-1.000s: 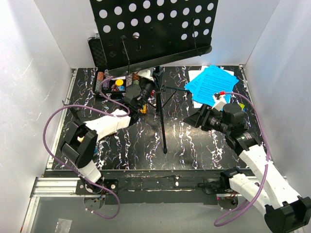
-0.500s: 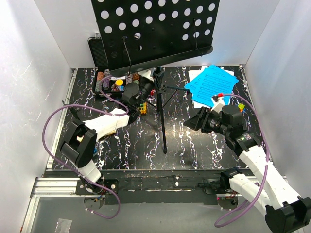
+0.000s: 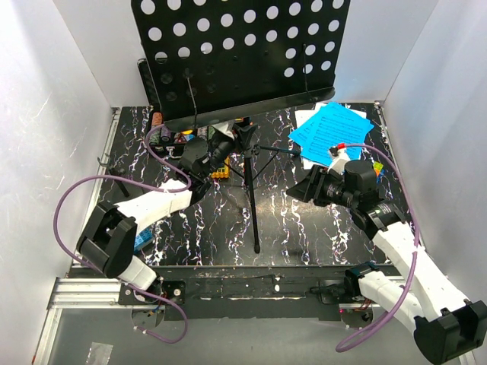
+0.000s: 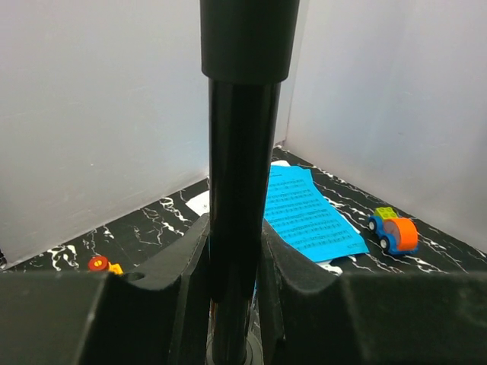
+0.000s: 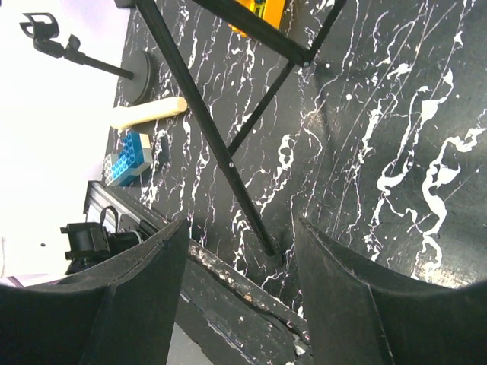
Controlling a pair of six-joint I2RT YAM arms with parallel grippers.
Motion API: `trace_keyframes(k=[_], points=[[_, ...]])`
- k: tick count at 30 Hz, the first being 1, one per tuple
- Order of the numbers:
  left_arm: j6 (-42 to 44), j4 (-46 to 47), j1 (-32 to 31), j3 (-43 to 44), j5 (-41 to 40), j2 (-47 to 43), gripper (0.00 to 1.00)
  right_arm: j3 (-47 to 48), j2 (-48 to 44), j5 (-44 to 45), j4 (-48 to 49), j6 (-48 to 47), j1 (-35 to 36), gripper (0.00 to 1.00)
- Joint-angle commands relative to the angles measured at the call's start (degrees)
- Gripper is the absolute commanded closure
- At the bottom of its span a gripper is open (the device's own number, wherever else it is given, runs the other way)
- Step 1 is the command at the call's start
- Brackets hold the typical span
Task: Pack up the instrument practice props
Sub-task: Move the music stand to the center of the board, then unscrew the knob on the music stand.
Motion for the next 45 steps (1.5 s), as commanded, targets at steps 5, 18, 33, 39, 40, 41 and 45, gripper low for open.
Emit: trace_keyframes(k=[5,18,33,39,40,41,45], points=[[-6.5,-3.0,-1.0,-3.6,5.5,-5.5,1.0,4.4,0.8,-0.9,3.1,-0.1,0.3,0.35],[-10.8,-7.0,-1.0,-4.9,12.3,-8.8,1.0,8.4,13.9,-9.8,16.8,9.5,0.2,0.25],[-13.9,-5.8,-0.9,-6.8,15.4,-8.6,1.0,16.6,30.3,-16.0,28.1,16.0,1.4,0.3],[-14.4,-6.3,-1.0,-6.6,15.7,-9.1,1.0,18.9,34.1,-16.1,25.2,12.8,3.0,0.43],[-14.5,-6.3,-1.0,-6.6,15.7,-9.2,1.0,19.3,34.6,-16.1,24.5,12.1,3.4,0.44],[-14.7,-6.3,-1.0,-6.7,15.7,-9.1,1.0,19.6,34.9,-16.0,23.9,11.4,3.6,0.45],[-15.8,-5.7,-1.0,-7.3,15.8,-8.9,1.0,20.4,36.1,-15.6,22.5,10.4,4.2,0.53]])
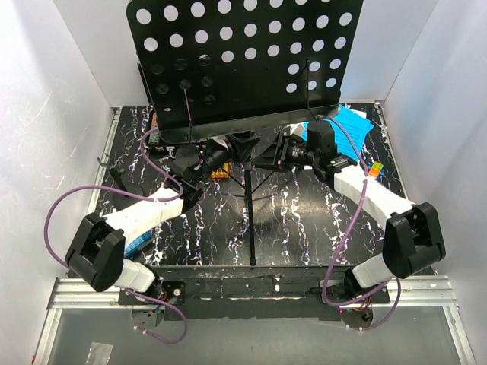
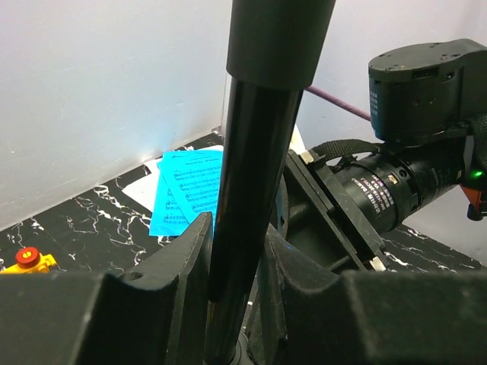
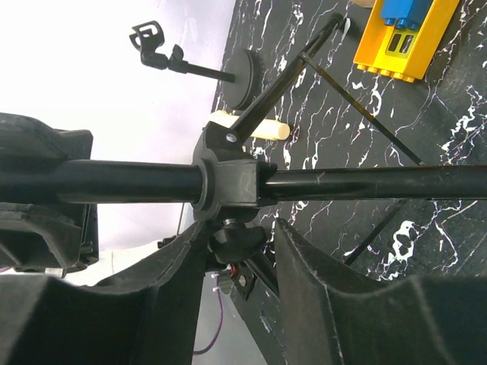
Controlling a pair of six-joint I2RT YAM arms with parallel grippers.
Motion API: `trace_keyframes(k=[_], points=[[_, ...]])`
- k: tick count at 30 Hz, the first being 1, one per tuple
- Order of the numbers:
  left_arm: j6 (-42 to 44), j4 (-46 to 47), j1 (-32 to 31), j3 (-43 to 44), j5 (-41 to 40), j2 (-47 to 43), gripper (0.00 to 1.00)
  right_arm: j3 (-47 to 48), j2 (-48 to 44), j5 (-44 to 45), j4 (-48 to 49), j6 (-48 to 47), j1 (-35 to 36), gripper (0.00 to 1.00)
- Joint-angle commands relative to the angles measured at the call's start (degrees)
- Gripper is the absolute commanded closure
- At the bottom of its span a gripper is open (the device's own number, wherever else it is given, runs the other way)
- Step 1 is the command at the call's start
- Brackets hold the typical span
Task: Pack up the instrument practice props
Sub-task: Unscrew the knob on the music stand.
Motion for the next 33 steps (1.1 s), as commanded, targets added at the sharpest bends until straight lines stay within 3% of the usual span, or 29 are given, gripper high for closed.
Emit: trace_keyframes(k=[1,9,15,18,23,33], points=[[-8.7,-3.0,-1.2,-2.2,5.8,-1.9,1.0,3.0,0.7,-0.4,-0.8,-2.8,0.6,0.55],[-10.1,-2.5,-1.2,-3.7,6.4,-2.1,1.0,4.2,1.9,0.6,-1.3,-3.1,0.6,0.61],[-10.2,-4.0,-1.2,-4.3,7.0,-3.1,1.0,6.2,2.4,4.0,-4.2,-7.8,1.1,0.83],[-10.2,-4.3,-1.1,-4.8,6.7,-3.8,1.0,6.4,2.4,6.0,-4.8,-10.7,1.3,0.99],[-10.2,-5.4,-1.1,-5.2,6.4,-4.4,1.0,5.0,0.9,11.2,-6.9,-16.6,1.7,0.99],[-9.1,-8.2,-1.1,-4.6,4.7,-3.7,1.0,-4.4,-4.2,22.3,4.2,-27.3,2.5,0.99]])
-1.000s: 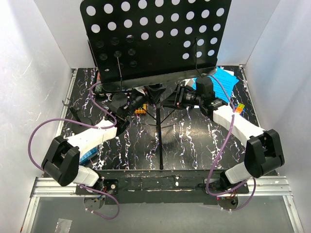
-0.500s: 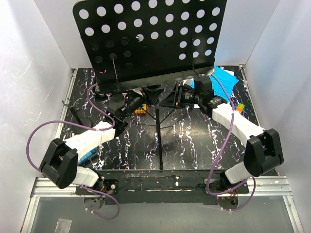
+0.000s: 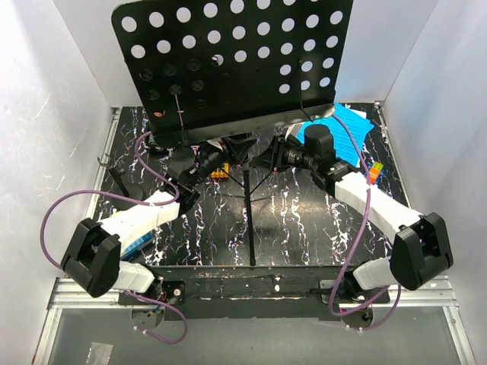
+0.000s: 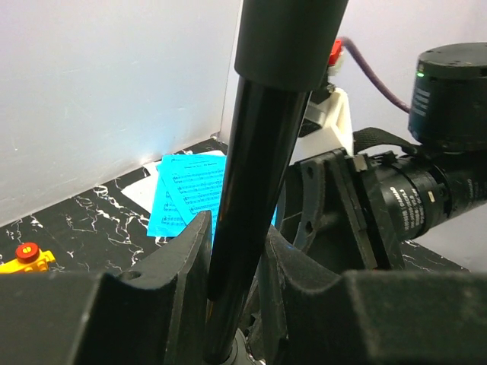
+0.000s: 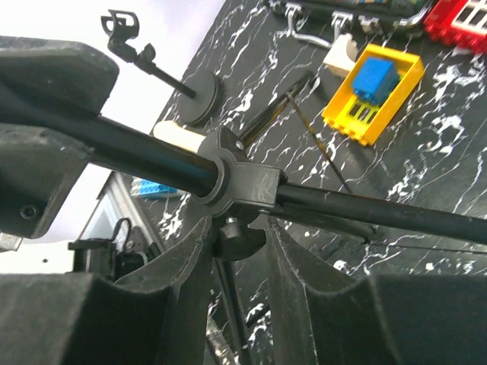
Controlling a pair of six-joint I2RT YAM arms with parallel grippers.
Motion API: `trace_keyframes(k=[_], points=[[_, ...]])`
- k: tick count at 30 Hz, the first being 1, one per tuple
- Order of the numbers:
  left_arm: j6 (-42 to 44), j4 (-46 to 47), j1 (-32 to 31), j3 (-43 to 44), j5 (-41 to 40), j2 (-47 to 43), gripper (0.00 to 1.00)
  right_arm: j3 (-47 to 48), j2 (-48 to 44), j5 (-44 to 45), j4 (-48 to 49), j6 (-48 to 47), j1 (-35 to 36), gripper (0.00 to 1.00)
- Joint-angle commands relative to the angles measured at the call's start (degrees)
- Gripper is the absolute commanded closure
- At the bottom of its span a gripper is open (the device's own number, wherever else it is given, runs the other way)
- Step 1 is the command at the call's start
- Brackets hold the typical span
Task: Pack up the instrument practice props
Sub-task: Unscrew the knob on the music stand.
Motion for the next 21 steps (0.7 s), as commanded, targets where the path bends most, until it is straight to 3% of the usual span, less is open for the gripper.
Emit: trace_keyframes(k=[1,8,21], points=[[-7.0,-9.3,-1.8,-1.7,4.8,-0.6,1.0,-5.5,-1.1,15.4,6.7,-10.5,-0.8,0.99],[-8.6,-9.2,-1.8,0.1,4.5,3.3,1.0,-10.3,-1.3,24.0,15.7,-19.8,3.4,0.99],[-8.5,-9.9,-1.8,1.6,3.7,5.2,1.0,-19.8,-0.9,52.1,29.1,-47.1,14.8,0.99]])
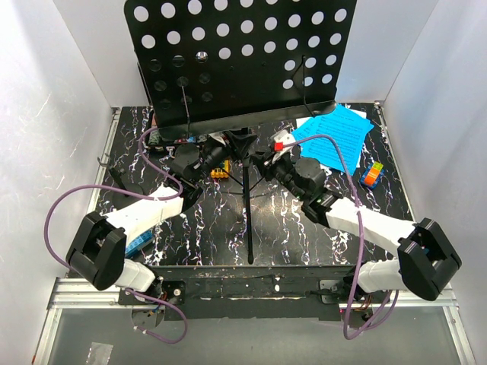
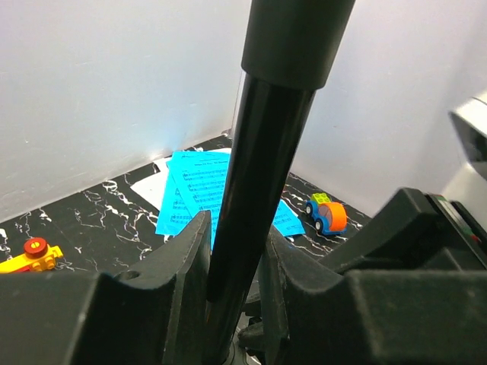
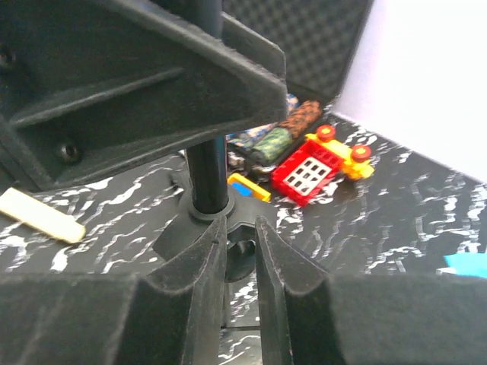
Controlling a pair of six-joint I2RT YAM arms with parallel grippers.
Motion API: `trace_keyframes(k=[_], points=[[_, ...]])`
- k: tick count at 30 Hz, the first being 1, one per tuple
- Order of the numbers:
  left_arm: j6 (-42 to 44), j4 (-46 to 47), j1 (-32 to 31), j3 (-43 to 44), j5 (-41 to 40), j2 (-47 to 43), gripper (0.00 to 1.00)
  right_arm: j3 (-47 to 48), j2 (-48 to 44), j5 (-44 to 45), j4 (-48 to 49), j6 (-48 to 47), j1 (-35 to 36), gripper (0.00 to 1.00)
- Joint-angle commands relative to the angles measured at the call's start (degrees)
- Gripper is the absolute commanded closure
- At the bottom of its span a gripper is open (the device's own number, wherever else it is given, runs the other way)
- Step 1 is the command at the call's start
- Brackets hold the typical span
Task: Pack up the instrument practice props
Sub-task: Unscrew the knob on the music stand.
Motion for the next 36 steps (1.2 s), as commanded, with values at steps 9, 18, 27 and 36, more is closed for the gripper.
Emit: trace_keyframes(k=[9,18,27,36], points=[[-9.3,-7.5,-2.0,-2.0,5.3,3.0,1.0,-3.1,-1.3,20.2,-6.0,-12.1,2.7,0.99],[-8.5,-8.7,-2.0,-2.2,5.0,1.9,1.0,6.6,-6.3,21.2,-28.4,4.9,3.2,0.38],[-7.3,-8.2,-2.1,-2.8,4.2,0.5,1.0,10.2,-9.3,4.5,-46.9,34.2,-0.3,0.24],[-7.3,-8.3,-2.1,-3.4,4.5,-0.6,1.0,6.8,-6.8,-29.8,-27.4,58.4,-14.6,0.19]])
